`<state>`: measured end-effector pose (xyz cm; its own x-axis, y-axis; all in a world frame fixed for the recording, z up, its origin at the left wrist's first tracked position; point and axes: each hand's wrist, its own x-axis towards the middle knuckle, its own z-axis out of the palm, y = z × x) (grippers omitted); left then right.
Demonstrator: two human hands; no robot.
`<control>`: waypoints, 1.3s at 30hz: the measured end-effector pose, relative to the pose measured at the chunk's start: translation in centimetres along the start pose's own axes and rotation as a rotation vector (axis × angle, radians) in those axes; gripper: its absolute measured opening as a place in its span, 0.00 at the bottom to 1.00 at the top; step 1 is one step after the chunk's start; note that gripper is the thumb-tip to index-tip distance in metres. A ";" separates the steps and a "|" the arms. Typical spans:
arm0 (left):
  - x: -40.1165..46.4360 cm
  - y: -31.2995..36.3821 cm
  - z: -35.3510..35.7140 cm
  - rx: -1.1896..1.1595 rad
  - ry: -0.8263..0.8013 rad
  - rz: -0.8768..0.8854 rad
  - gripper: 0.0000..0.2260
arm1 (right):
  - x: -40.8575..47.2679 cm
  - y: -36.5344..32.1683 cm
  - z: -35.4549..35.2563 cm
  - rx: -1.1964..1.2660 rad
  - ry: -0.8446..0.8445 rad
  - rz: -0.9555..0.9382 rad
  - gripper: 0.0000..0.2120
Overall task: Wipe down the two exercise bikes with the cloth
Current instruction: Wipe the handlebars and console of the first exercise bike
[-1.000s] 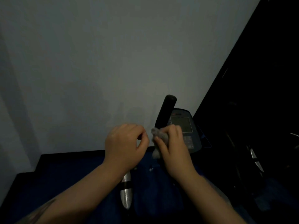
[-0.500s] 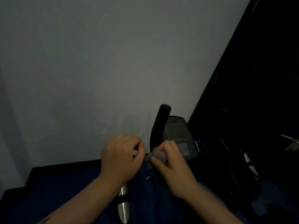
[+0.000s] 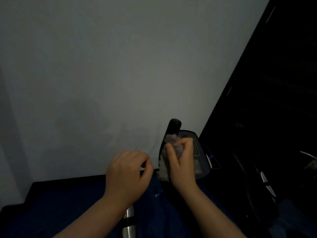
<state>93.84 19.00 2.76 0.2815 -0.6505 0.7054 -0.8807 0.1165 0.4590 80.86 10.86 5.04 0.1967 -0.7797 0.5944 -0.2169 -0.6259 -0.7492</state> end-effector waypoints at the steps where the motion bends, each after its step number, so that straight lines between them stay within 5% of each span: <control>1: 0.0 0.0 0.0 0.004 0.008 0.003 0.11 | 0.0 0.0 -0.3 0.004 -0.019 0.000 0.09; 8: 0.1 0.1 -0.1 -0.007 0.009 0.000 0.11 | 5.2 -2.8 0.1 0.199 0.129 0.021 0.08; 14: 0.0 0.2 -0.2 0.021 -0.001 -0.011 0.12 | -1.1 1.3 -2.4 0.044 -0.400 0.230 0.07; 18: 0.1 0.3 -0.2 0.030 -0.002 -0.017 0.12 | 4.1 -1.5 -3.0 0.088 0.020 0.100 0.06; 21: 0.1 0.2 -0.2 0.023 0.001 -0.015 0.12 | 4.6 -2.1 -0.3 0.189 0.071 0.091 0.07; 24: 0.1 0.2 -0.2 0.020 0.004 -0.032 0.12 | -0.2 0.5 -0.1 0.078 -0.119 0.143 0.07; 30: 0.0 0.2 -0.1 0.039 -0.009 -0.048 0.11 | -1.3 2.5 -7.2 -0.243 -0.855 0.277 0.11; 35: 0.0 0.1 0.0 0.053 -0.018 -0.040 0.10 | -2.1 0.8 -3.1 -0.063 -0.446 0.257 0.10; 39: 0.0 0.2 0.0 0.071 0.005 -0.017 0.08 | -5.8 1.1 -5.8 -0.267 -0.512 0.172 0.09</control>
<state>93.65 19.00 2.87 0.2987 -0.6481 0.7005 -0.9006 0.0513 0.4315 73.97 14.60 2.50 0.5584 -0.8037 0.2055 -0.5061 -0.5263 -0.6833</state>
